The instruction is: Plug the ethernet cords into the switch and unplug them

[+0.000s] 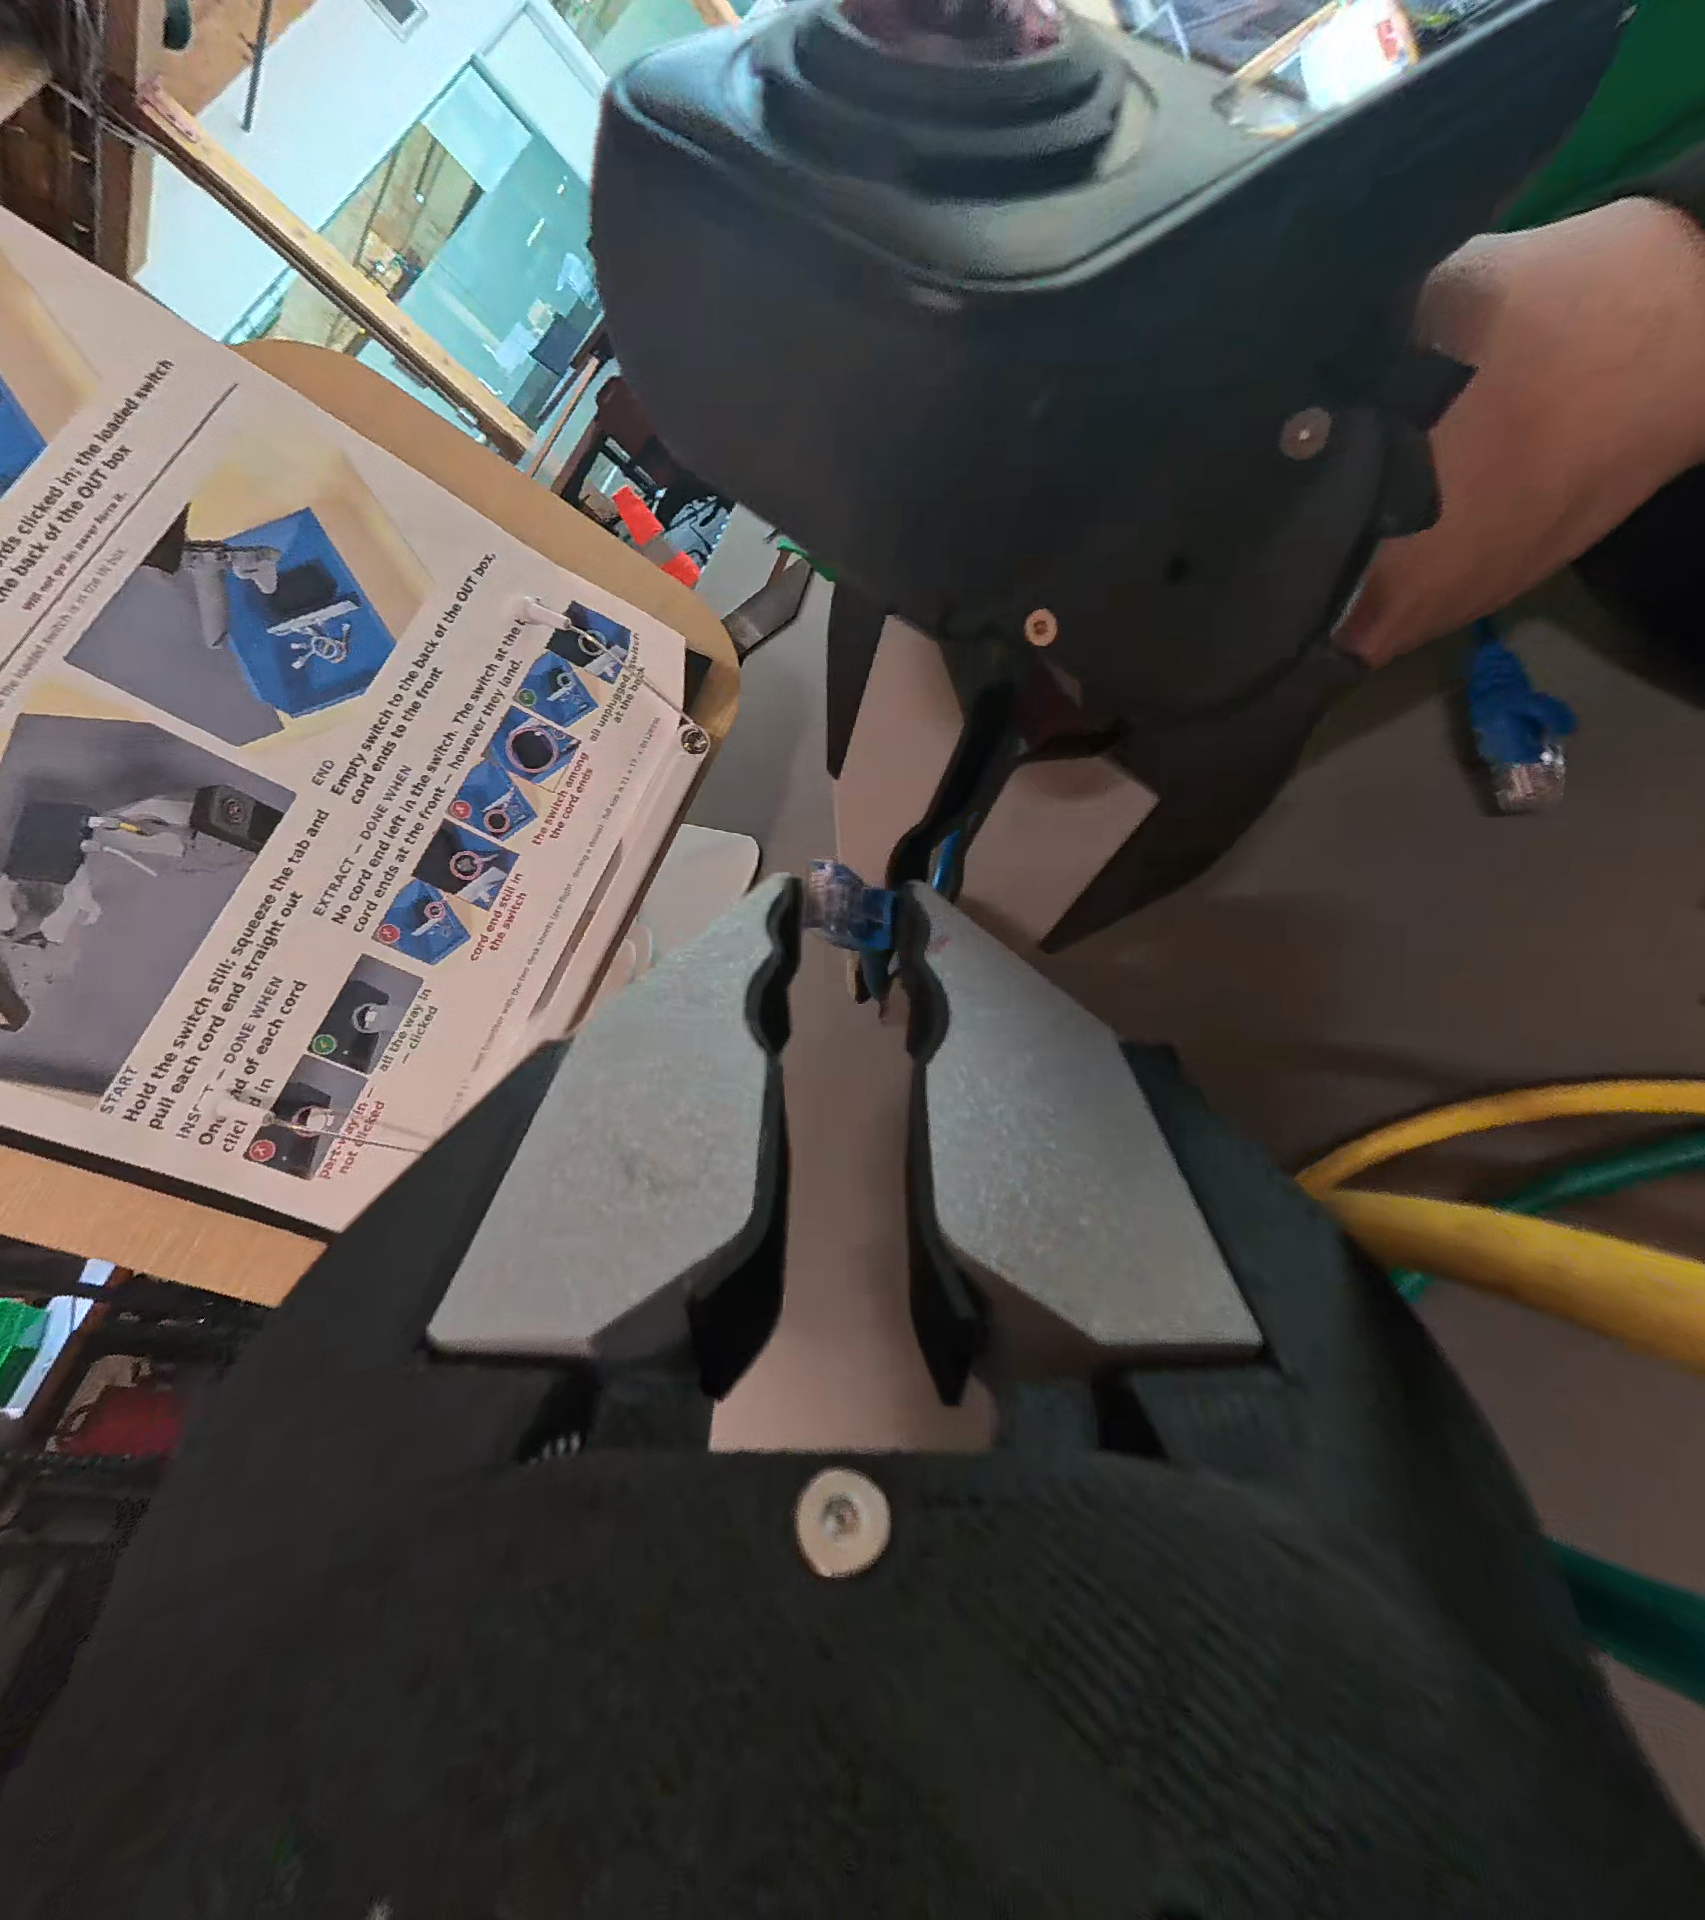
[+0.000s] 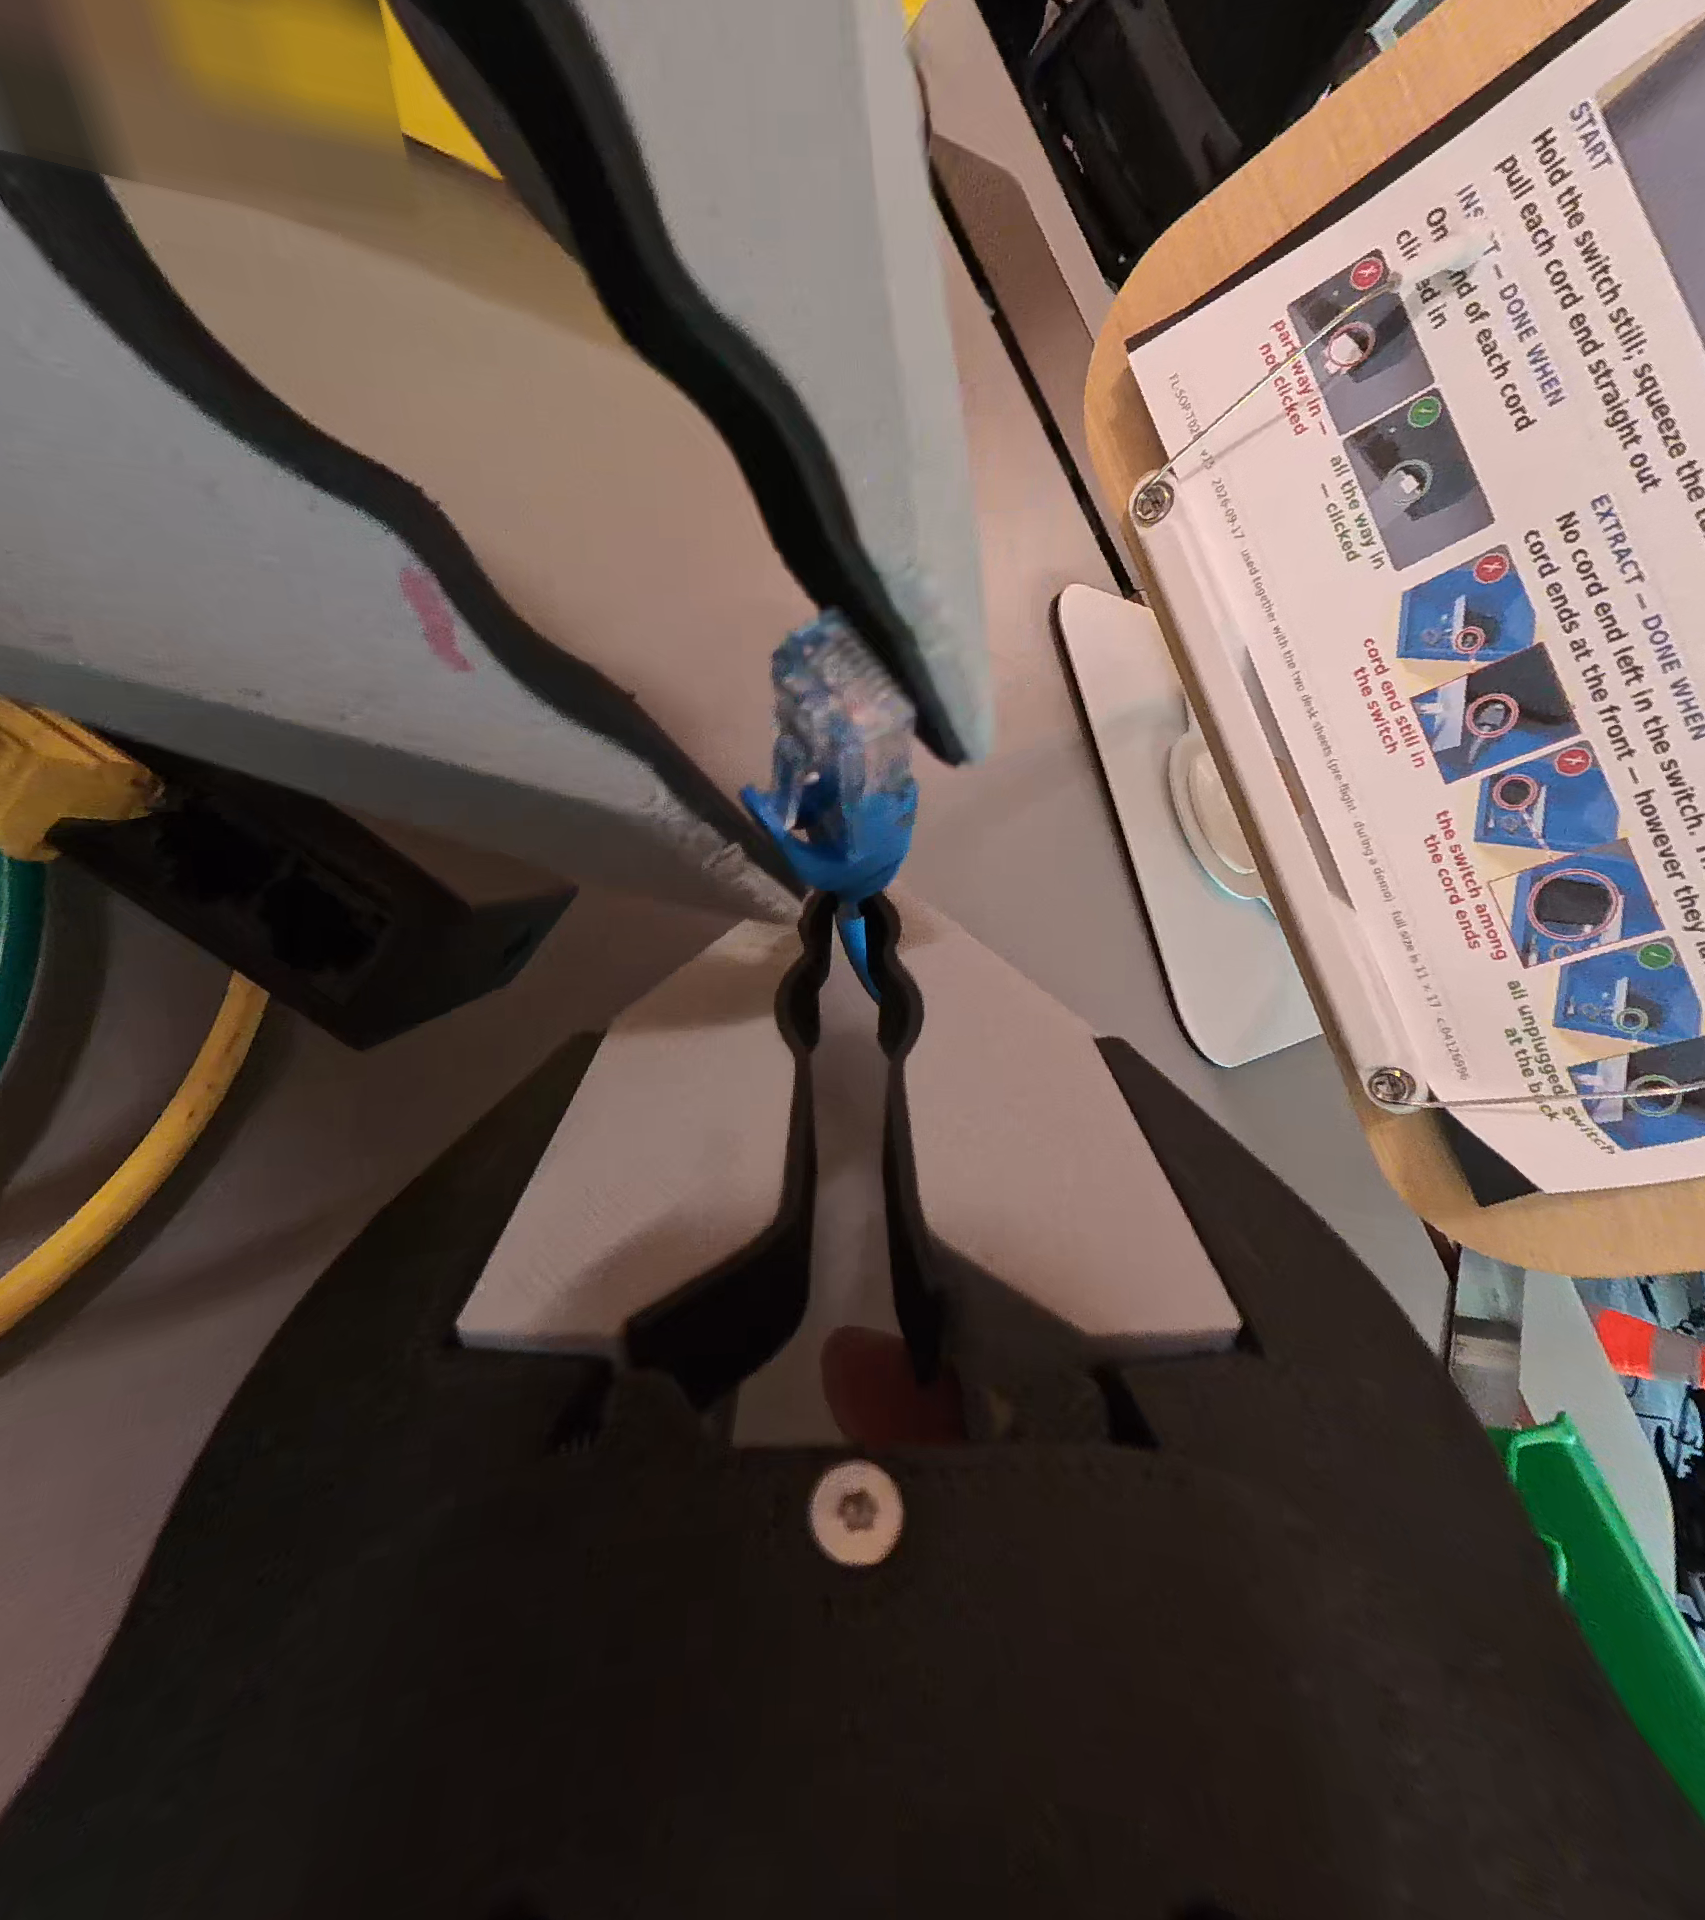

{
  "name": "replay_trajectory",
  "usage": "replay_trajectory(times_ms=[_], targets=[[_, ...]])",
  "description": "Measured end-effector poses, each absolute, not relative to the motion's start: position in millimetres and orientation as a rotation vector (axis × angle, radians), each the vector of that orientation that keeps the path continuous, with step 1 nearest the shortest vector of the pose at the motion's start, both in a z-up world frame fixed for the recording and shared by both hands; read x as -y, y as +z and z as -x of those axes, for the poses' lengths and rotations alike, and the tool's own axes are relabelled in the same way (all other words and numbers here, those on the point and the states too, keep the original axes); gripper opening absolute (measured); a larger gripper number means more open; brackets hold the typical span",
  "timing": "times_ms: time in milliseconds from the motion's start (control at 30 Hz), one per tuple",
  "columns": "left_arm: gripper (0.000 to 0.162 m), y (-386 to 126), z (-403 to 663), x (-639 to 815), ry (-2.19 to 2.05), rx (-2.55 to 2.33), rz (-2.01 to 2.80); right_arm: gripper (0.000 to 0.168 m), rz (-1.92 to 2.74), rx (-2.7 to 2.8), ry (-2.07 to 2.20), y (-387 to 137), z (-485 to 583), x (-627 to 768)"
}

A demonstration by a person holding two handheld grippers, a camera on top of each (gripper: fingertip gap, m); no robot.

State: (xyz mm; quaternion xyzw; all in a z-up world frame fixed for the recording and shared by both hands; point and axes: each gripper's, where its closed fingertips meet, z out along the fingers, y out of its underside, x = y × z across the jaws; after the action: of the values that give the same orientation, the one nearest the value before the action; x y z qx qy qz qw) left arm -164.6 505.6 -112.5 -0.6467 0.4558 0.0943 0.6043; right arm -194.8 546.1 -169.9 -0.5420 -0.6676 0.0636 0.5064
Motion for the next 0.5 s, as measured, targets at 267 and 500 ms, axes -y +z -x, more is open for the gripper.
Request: replay_trajectory(times_ms=[267,500], targets=[[0.013,-107.4,172.8,-504.9,0.041,-0.984,1.567,0.003,1.359,1.552,0.253,-161.1,192.8,-549.1],[0.013,-99.3,185.5,-503.9,0.061,-0.961,1.546,0.006,1.464,1.406,0.537,-139.8,187.4,-551.8]])
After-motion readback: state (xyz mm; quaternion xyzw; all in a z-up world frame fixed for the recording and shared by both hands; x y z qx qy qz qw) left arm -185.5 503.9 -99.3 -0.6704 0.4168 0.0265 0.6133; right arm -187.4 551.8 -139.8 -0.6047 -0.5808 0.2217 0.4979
